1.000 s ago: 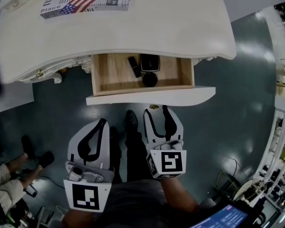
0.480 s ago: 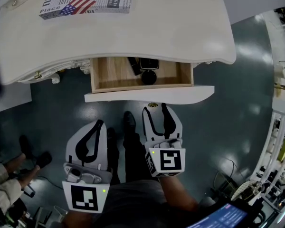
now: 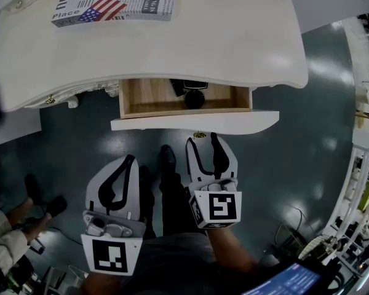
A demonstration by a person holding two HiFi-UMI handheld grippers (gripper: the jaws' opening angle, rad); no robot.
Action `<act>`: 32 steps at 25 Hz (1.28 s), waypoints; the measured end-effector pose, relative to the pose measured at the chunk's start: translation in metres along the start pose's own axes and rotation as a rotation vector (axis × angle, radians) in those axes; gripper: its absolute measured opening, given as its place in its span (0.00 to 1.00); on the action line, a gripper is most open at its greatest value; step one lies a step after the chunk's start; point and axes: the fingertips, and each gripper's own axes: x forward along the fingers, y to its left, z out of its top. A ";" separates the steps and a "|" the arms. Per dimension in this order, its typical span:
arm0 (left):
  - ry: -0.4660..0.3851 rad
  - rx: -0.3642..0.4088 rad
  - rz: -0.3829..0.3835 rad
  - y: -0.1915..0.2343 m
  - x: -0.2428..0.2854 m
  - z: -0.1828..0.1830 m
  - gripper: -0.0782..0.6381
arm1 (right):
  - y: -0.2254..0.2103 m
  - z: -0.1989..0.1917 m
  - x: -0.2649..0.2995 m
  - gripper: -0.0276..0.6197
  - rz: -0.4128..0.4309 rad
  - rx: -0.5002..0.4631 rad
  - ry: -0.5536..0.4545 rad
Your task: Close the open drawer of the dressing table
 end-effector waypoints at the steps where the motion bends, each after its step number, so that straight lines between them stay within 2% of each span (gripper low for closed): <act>1: 0.000 -0.001 0.002 0.000 0.000 0.000 0.13 | 0.000 0.000 0.001 0.35 0.002 0.000 0.000; 21: -0.001 -0.017 0.022 0.006 0.006 0.001 0.13 | -0.005 0.011 0.013 0.35 -0.016 0.002 0.015; 32: 0.006 -0.020 0.032 0.012 0.012 0.002 0.13 | -0.005 0.013 0.021 0.35 0.009 -0.018 0.001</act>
